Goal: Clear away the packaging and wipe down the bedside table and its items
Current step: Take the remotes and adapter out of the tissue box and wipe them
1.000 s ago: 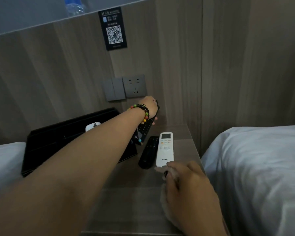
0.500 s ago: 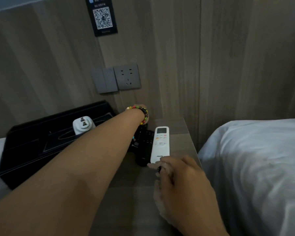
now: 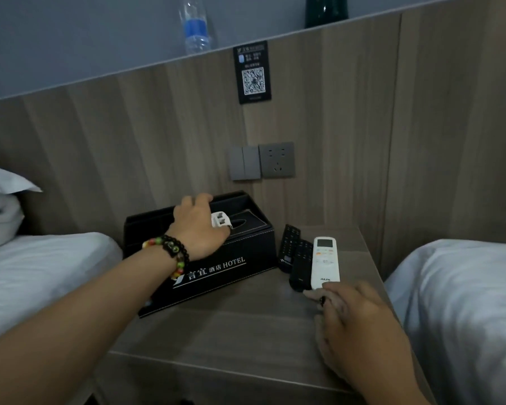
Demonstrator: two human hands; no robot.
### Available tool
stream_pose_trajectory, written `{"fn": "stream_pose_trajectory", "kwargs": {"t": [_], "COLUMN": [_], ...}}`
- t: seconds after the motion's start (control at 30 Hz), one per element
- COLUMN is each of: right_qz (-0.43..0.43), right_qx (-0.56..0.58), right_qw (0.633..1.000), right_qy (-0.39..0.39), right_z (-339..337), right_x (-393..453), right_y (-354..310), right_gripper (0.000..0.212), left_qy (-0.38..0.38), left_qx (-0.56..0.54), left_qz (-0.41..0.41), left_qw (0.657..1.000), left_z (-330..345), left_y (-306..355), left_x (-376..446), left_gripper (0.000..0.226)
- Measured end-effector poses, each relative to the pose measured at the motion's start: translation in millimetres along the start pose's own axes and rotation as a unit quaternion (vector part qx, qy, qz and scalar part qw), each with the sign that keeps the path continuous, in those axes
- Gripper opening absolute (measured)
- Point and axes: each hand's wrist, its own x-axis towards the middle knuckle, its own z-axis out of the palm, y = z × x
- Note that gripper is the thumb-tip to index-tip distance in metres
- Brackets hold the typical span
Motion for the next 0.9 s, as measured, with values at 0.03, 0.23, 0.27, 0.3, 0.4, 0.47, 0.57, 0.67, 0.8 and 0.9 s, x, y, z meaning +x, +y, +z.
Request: {"fn": "stream_pose_trajectory", "kwargs": {"t": [0.03,0.23,0.27,0.3,0.4,0.47,0.57,0.67,0.8,0.9], "right_qz": [-0.005,-0.040,-0.038,-0.038,-0.043,-0.050,-0.062,-0.061,-0.065,-0.061], "right_qx": [-0.018,-0.047,-0.044,-0.044,-0.032,-0.019,-0.024,-0.030,-0.040,-0.029], "right_qw": [1.000,0.998,0.998,0.998,0.997,0.995,0.992,0.991,0.988,0.992], "right_qy": [0.008,0.025,0.027,0.036,0.060,0.081,0.104,0.113,0.131,0.110], "right_z": [1.0,12.3,12.3,13.7,17.1,19.6,21.7,27.0,26.2,27.4], "right_x": [-2.2,-9.3,-9.9,-9.6,-8.9,-9.1,-8.6,-6.4,-6.8,-6.6], "right_y": [-1.3,4.8,4.5,5.2,3.9,4.6,7.4,11.9,10.8,11.6], "right_gripper": [0.025,0.040,0.041,0.042,0.041,0.034,0.027,0.035,0.029,0.033], "left_qy": [-0.006,-0.097,-0.097,-0.093,-0.054,-0.025,0.049,0.105,0.183,0.264], "left_qx": [0.002,0.022,0.016,0.001,-0.059,-0.087,-0.143,-0.162,-0.243,-0.386], "left_qz": [-0.015,-0.035,-0.023,-0.017,-0.028,-0.032,0.011,0.026,0.019,-0.007], "left_qw": [1.000,0.994,0.995,0.995,0.996,0.995,0.988,0.981,0.952,0.884], "left_z": [3.9,10.5,9.4,9.4,13.8,18.6,23.3,23.9,16.1,3.0], "left_y": [-5.5,-14.2,-13.8,-13.9,-18.3,-21.3,-23.3,-27.1,-23.1,-19.8], "left_x": [2.3,23.0,22.9,23.3,24.6,22.8,18.8,18.0,12.7,1.7], "left_gripper": [0.078,0.061,0.057,0.056,0.057,0.057,0.051,0.050,0.052,0.050]}}
